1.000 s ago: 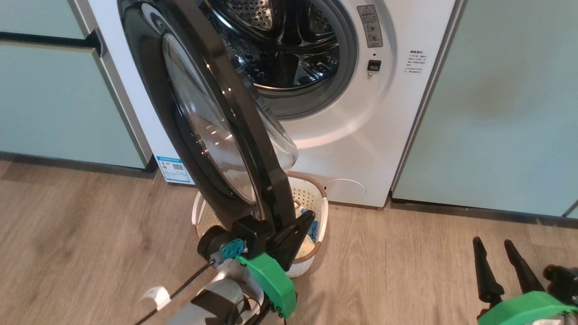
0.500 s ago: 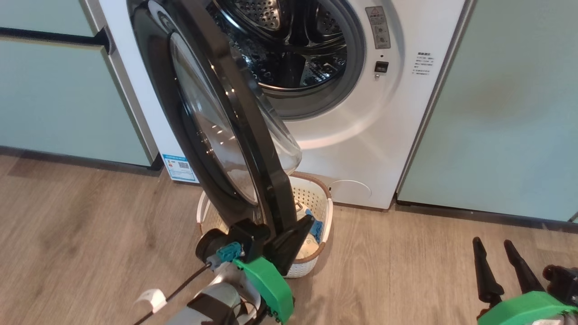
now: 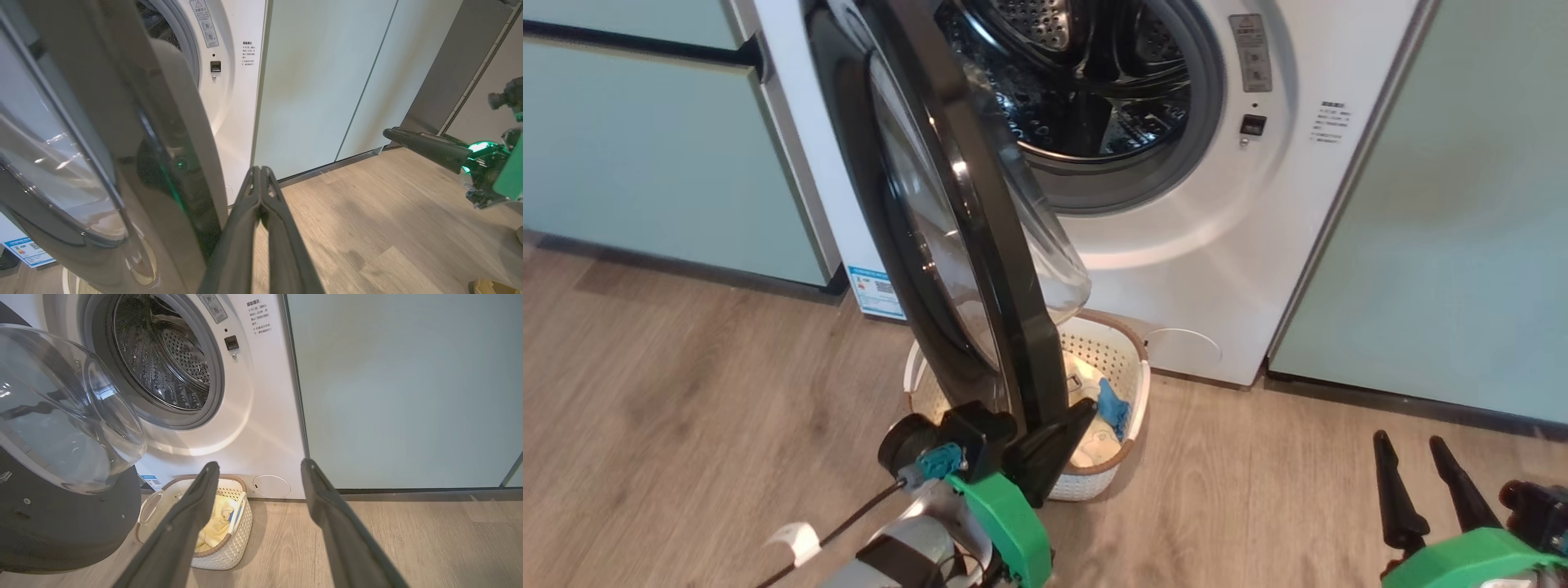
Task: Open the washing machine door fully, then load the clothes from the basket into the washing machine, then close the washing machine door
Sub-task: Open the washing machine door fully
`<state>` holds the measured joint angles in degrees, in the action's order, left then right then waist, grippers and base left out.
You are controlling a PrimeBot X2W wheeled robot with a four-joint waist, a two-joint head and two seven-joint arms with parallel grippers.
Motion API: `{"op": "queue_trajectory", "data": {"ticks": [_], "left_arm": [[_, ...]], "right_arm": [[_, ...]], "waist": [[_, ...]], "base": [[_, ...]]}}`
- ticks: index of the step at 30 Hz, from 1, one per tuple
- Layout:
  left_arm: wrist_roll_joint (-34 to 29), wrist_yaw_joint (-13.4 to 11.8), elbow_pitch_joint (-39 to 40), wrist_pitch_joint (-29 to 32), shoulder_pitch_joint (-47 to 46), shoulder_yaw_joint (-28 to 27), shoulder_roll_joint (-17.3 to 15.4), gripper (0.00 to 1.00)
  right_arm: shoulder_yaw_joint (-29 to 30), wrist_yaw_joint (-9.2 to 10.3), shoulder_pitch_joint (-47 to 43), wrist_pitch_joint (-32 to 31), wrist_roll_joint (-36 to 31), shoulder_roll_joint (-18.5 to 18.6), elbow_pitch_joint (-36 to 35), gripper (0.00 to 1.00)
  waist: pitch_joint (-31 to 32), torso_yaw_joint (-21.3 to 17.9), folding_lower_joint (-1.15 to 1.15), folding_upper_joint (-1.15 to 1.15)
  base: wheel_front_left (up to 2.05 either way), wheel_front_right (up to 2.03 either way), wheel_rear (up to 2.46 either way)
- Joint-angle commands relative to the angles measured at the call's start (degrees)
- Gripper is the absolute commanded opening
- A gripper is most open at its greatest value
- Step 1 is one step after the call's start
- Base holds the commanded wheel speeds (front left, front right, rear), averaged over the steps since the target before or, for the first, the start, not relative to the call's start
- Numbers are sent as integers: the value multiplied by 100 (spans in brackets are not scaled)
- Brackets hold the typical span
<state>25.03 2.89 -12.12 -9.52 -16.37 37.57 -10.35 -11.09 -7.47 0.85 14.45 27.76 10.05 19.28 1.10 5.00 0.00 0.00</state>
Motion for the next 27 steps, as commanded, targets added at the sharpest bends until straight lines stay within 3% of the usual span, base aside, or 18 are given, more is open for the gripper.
{"op": "queue_trajectory", "data": {"ticks": [1,27], "left_arm": [[40,-33,162,-2,-184,-296,-196,0],[190,-115,357,-82,-81,-400,-459,0]], "right_arm": [[-80,-2,185,55,52,38,-155,100],[-95,-2,209,55,59,25,-130,100]], "waist": [[-8,57,0,0],[6,629,0,0]], "base": [[0,0,0],[0,0,0]]}}
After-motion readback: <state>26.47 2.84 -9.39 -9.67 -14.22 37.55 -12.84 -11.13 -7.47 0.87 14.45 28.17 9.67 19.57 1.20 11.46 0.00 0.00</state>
